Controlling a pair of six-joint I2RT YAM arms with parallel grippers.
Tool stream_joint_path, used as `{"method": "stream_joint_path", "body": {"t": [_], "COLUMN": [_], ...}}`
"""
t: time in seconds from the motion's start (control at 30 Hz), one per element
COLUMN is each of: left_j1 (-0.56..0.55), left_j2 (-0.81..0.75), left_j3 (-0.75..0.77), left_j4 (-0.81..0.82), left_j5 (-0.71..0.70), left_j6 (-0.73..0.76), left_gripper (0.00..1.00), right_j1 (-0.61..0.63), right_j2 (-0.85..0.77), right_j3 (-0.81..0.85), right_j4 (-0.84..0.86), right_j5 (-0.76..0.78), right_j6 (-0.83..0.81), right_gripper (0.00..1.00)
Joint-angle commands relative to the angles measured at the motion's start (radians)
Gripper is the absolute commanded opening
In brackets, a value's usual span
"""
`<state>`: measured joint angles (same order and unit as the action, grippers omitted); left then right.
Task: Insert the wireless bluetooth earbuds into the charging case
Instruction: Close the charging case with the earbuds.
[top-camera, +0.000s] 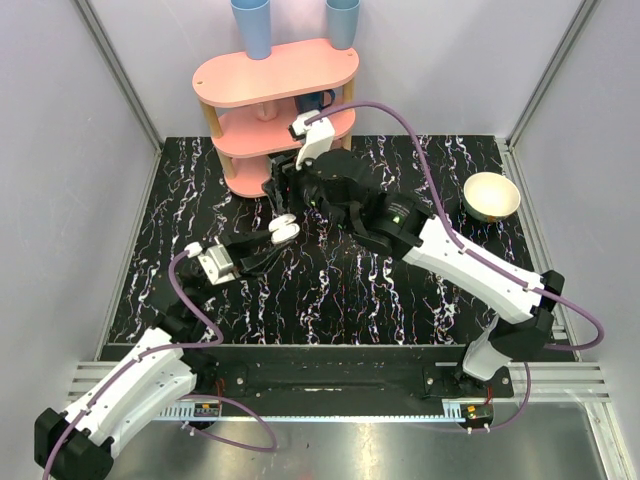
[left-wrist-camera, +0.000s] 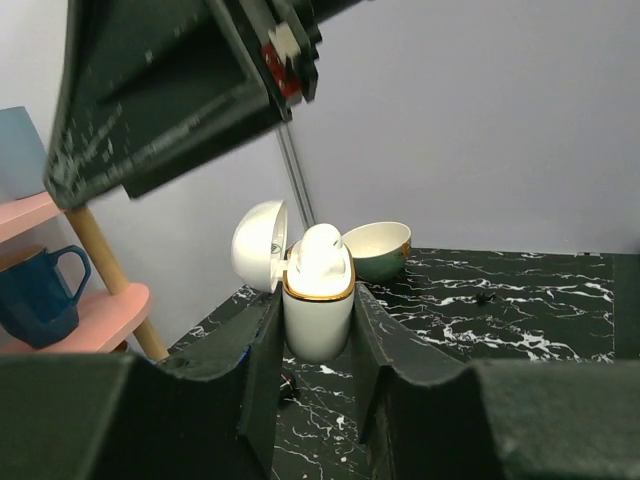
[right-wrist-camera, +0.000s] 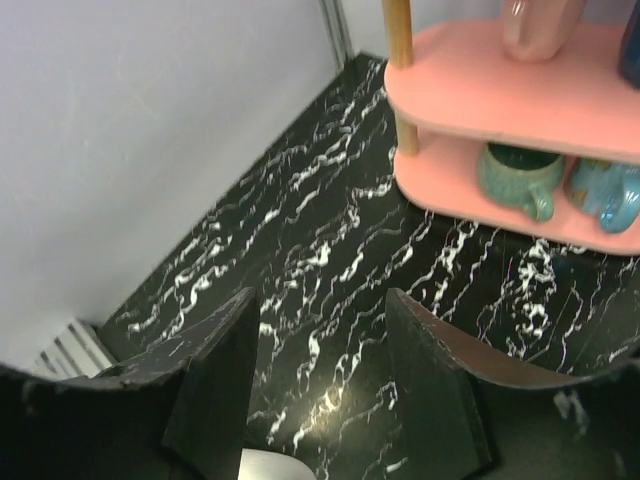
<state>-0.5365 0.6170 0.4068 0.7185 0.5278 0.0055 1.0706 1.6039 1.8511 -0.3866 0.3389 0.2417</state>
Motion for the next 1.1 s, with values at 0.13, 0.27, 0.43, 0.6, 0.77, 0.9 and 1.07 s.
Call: {"method": "stream_joint_path", "body": {"t": [0.13, 0.27, 0.43, 0.6, 0.77, 0.9, 1.07], "left_j1": [-0.003, -0.003, -0.002, -0.002, -0.002, -0.003, -0.002], "left_j2": [-0.016, -0.017, -0.022, -0.026, -0.033, -0.034, -0.019], "left_j3": [0.066, 0.07, 0.064, 0.055, 0.041, 0.033, 0.056], "left_j4": [0.009, 0.015, 0.029, 0.039, 0.041, 0.044, -0.029], "left_j5": [0.041, 0.034, 0.0, -0.037, -0.121, -0.158, -0.19], "left_j6": [0.04, 0.042, 0.04, 0.034, 0.031, 0.027, 0.002], "left_gripper": [0.0, 0.0, 0.0, 0.0, 0.0, 0.0, 0.0], "right_j1": [-0.008, -0.008, -0.008, -0.009, -0.008, -0.008, -0.008], "right_j2": [0.001, 0.002, -0.01, -0.028, -0.053, -0.065, -0.088], "right_j3": [-0.004, -0.019, -0.033, -0.05, -0.07, -0.085, -0.113], "right_j4": [-0.101, -0.124, -0.133, -0.118, -0.106, -0.103, -0.077], "right_j5": [-0.112, -0.109, -0.103, -0.094, -0.121, -0.121, -0.057], "right_j6": [0.065, 0.07, 0.08, 0.077, 0.068, 0.068, 0.074], "right_gripper": [0.61, 0.61, 0.61, 0.61, 0.61, 0.61, 0.61]}}
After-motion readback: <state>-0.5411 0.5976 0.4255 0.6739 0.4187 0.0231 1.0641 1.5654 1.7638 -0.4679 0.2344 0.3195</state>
